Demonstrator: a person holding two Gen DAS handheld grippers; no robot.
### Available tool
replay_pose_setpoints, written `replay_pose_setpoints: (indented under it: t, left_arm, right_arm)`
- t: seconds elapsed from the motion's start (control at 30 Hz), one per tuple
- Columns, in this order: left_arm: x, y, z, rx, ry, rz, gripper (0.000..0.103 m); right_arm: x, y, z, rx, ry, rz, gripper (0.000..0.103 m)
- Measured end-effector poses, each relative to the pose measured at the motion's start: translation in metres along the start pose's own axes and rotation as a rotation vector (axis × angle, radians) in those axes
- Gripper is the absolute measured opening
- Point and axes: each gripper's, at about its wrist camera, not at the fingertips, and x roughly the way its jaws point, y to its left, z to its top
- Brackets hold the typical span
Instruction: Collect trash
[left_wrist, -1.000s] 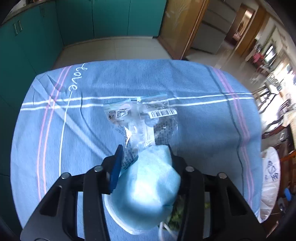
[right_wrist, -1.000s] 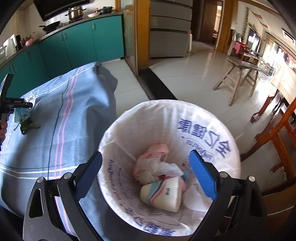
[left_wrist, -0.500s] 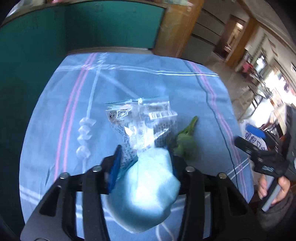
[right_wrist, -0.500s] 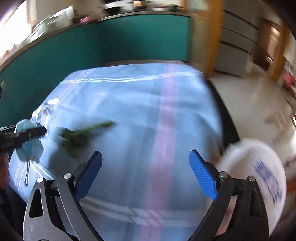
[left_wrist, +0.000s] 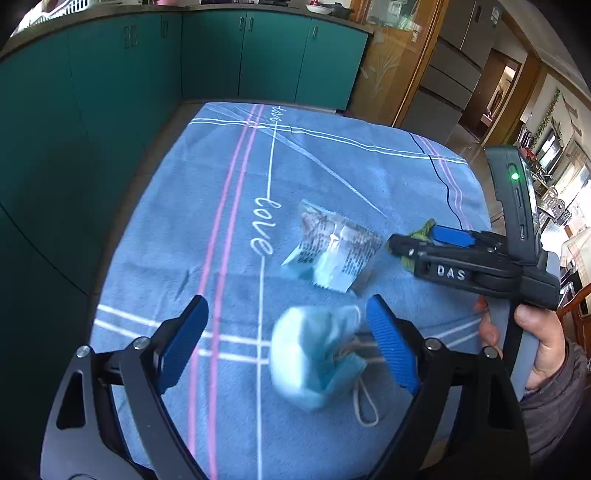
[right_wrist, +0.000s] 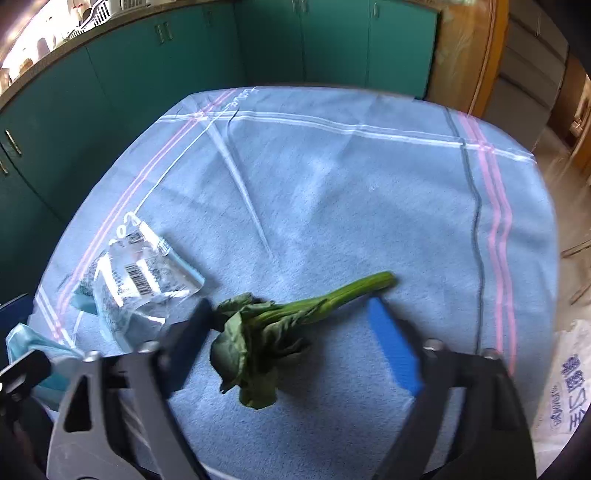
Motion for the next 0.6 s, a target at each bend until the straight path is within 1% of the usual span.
replay_pose_setpoints:
  t: [0.03,0.07,0.1,0.13,0.17,0.2,0.23,0.27,0.37,0.43,0.53,0.6]
  left_arm:
    - [-0.002,0.001,-0.002,0.000,0.002,-0.002,0.089]
    - [-0.002,0.002,-0.003,0.002,0.006,-0.005,0.089]
    - [0.000,0.002,-0.003,0.003,0.009,-0.004,0.089]
    - [0.001,0.003,-0.005,0.005,0.006,0.004,0.089]
    - [0.001,0.003,-0.007,0.007,0.001,0.011,0.086]
    - [0.001,0.003,-0.008,0.012,-0.003,0.017,0.081]
    - [0.002,0.001,-0.009,0.021,0.001,0.014,0.066]
    - [0.004,0.001,-0.010,0.026,0.009,0.006,0.056]
    - [0.003,-0.001,-0.012,0.028,0.013,-0.020,0.042]
    - [-0.001,-0.004,-0.012,0.034,0.004,-0.023,0.036]
    - [-0.007,-0.009,-0.012,0.041,-0.013,-0.027,0.036]
    - [-0.014,-0.014,-0.013,0.053,-0.024,-0.040,0.036]
  right_arm:
    - [-0.001,0.000,-0.002,-0.006,-0.004,0.010,0.054]
    - [-0.005,-0.001,-0.003,-0.005,-0.006,0.039,0.047]
    - [-0.008,-0.003,-0.005,0.001,-0.004,0.062,0.036]
    - [-0.012,-0.006,-0.008,0.008,-0.006,0.085,0.029]
    - [-0.016,-0.007,-0.011,0.011,-0.011,0.088,0.028]
    - [-0.022,-0.010,-0.015,0.013,-0.021,0.084,0.026]
    - [-0.028,-0.013,-0.020,0.016,-0.031,0.080,0.026]
    - [-0.030,-0.015,-0.023,0.021,-0.037,0.078,0.026]
    - [-0.045,-0.027,-0.036,0.046,-0.057,0.075,0.026]
    - [-0.056,-0.034,-0.045,0.058,-0.067,0.068,0.026]
    - [-0.072,-0.040,-0.057,0.063,-0.085,0.053,0.026]
    - [-0.080,-0.042,-0.066,0.046,-0.085,0.027,0.026]
